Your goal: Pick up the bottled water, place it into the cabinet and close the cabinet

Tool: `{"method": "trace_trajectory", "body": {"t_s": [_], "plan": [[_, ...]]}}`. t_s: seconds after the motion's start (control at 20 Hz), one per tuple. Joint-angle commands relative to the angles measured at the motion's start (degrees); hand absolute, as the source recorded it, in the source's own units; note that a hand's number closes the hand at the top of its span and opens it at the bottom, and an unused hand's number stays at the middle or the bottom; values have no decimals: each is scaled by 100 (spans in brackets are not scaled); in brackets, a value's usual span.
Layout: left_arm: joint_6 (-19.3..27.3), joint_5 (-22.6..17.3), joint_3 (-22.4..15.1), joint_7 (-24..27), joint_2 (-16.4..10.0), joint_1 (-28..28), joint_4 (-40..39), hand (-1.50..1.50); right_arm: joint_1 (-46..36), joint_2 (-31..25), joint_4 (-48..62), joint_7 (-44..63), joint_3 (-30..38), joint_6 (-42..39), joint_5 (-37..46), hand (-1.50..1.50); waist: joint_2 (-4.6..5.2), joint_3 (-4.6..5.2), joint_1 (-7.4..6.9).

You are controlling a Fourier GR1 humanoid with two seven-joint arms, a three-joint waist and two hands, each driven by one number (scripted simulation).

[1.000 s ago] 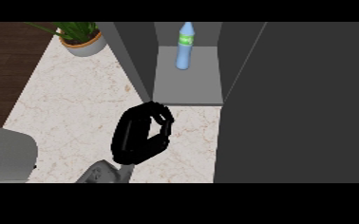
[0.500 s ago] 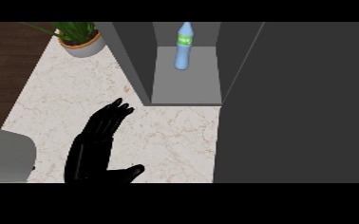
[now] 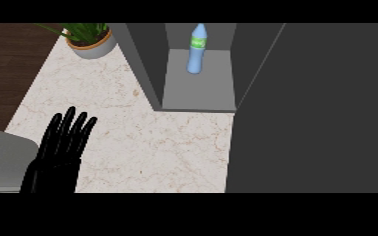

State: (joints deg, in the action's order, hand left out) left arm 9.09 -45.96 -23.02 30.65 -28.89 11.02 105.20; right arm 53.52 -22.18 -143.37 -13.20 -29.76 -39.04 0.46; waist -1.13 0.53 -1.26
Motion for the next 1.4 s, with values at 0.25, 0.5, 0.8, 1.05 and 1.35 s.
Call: {"method": "trace_trajectory", "body": {"t_s": [0.25, 0.5, 0.8, 1.05, 1.35], "plan": [[-673, -524, 625, 40, -607, 658, 274, -150, -365, -4, -867, 875, -1221, 231, 771, 150, 32, 40, -180], [-958, -567, 770, 77, -818, 794, 395, -150, -358, 171, -623, 839, -1707, 499, 361, 150, 93, 30, -352], [-1302, -744, 1028, 17, -1080, 791, 392, -150, -890, 150, -308, 1048, -1677, 680, 254, 150, 204, 37, -654], [-1668, -853, 1056, -23, -1262, 927, 508, -150, -1385, 226, -68, 1260, -1526, 893, 117, 150, 254, 46, -995], [-1837, -924, 1131, -127, -1419, 911, 420, -150, -1978, 189, 32, 1478, -1390, 940, 90, 150, 318, 68, -1185]]}}
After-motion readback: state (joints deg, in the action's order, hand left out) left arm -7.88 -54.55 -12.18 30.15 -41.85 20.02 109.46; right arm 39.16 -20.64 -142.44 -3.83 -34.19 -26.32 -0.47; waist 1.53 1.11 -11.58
